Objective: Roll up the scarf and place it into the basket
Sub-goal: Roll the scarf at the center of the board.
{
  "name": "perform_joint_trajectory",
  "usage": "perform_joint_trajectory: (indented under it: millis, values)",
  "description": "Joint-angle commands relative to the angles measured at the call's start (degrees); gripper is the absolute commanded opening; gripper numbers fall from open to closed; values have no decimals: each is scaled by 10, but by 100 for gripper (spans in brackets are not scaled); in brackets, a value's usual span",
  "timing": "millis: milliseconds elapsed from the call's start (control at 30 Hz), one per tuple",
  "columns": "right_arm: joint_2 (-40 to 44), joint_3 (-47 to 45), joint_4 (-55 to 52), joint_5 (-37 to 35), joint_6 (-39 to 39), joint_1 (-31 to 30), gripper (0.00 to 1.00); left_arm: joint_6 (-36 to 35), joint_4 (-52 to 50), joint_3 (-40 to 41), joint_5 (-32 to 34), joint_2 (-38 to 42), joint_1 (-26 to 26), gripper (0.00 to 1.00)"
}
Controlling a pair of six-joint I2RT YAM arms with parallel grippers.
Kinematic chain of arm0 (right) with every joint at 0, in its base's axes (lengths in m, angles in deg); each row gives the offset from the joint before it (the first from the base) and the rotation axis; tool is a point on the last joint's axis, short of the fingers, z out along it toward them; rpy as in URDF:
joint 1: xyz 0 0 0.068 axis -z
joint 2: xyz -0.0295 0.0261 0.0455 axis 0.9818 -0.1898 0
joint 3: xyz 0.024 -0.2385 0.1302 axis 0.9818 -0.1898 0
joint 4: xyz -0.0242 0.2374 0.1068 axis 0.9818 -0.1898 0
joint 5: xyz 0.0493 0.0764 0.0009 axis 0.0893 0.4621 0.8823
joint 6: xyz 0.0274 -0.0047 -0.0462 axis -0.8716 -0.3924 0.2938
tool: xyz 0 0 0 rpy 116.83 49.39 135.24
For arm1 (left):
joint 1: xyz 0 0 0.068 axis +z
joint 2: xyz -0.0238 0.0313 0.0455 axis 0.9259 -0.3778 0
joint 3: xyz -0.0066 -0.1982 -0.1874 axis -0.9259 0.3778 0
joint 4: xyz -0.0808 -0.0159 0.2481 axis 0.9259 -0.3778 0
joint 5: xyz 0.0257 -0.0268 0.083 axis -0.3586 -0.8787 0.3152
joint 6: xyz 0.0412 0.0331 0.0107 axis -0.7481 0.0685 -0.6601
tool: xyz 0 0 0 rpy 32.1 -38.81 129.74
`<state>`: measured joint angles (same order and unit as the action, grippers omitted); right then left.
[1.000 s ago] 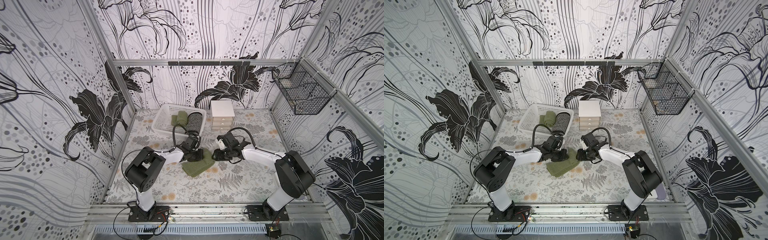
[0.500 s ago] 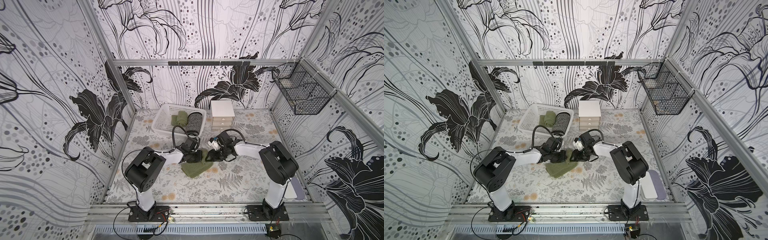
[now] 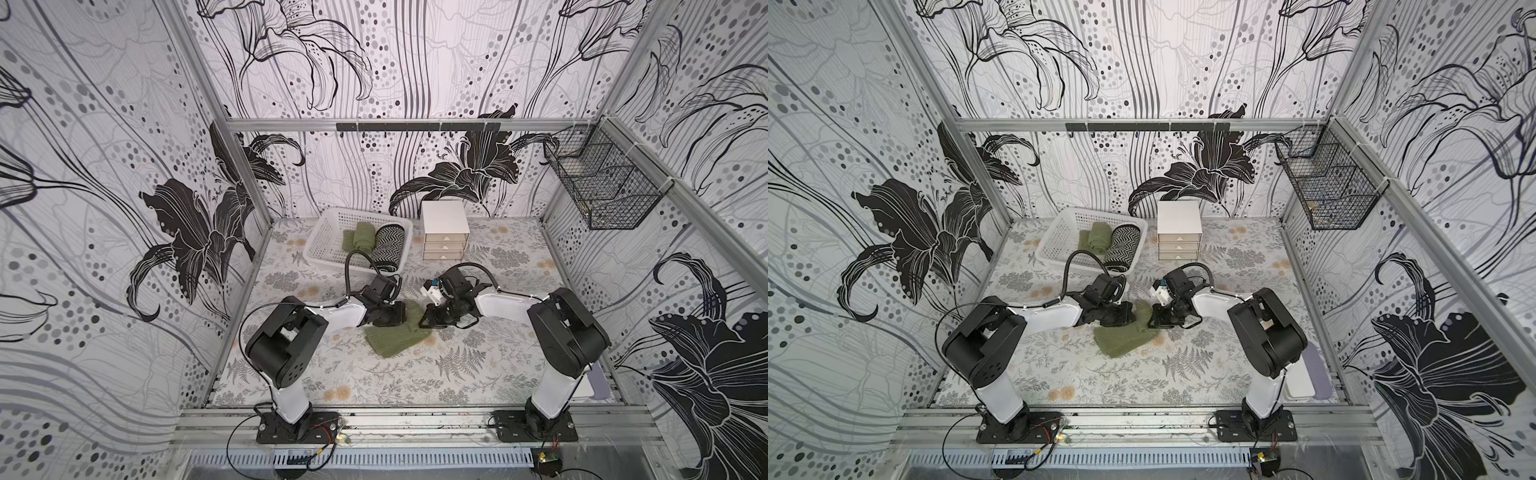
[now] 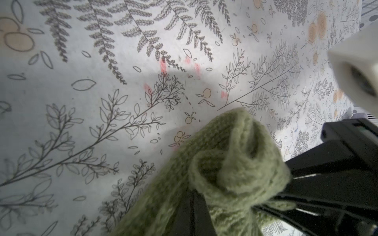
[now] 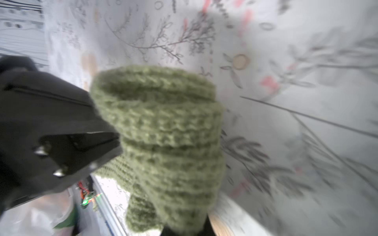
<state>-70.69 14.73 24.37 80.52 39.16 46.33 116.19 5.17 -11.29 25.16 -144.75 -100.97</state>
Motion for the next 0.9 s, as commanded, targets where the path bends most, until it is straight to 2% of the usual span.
perform_joint_trajectory:
  millis: [0,100,200,367,633,700,733,833,867]
  values:
    - [43,-5,-118,-127,28,-13,0,-11,-36,-13,23,37,2,19]
    - [82,-3,-152,-193,28,-36,0,15,-9,-7,-11,50,2,39]
    - [90,0,-177,-263,17,-62,0,46,34,0,-43,55,-8,53]
    - [103,-12,-166,-318,-16,-89,0,95,105,-2,-78,37,-31,58]
    - [107,-20,-143,-337,-48,-107,0,129,135,-31,-82,-11,-72,57]
    - [111,-23,-139,-338,-51,-109,0,134,136,-31,-79,-19,-74,54]
    - [113,-24,-137,-340,-53,-111,0,136,138,-31,-77,-22,-75,45]
    - [120,-29,-136,-343,-57,-111,0,145,136,-30,-69,-30,-75,4]
    - [124,-31,-134,-343,-60,-112,0,147,138,-26,-67,-29,-76,0]
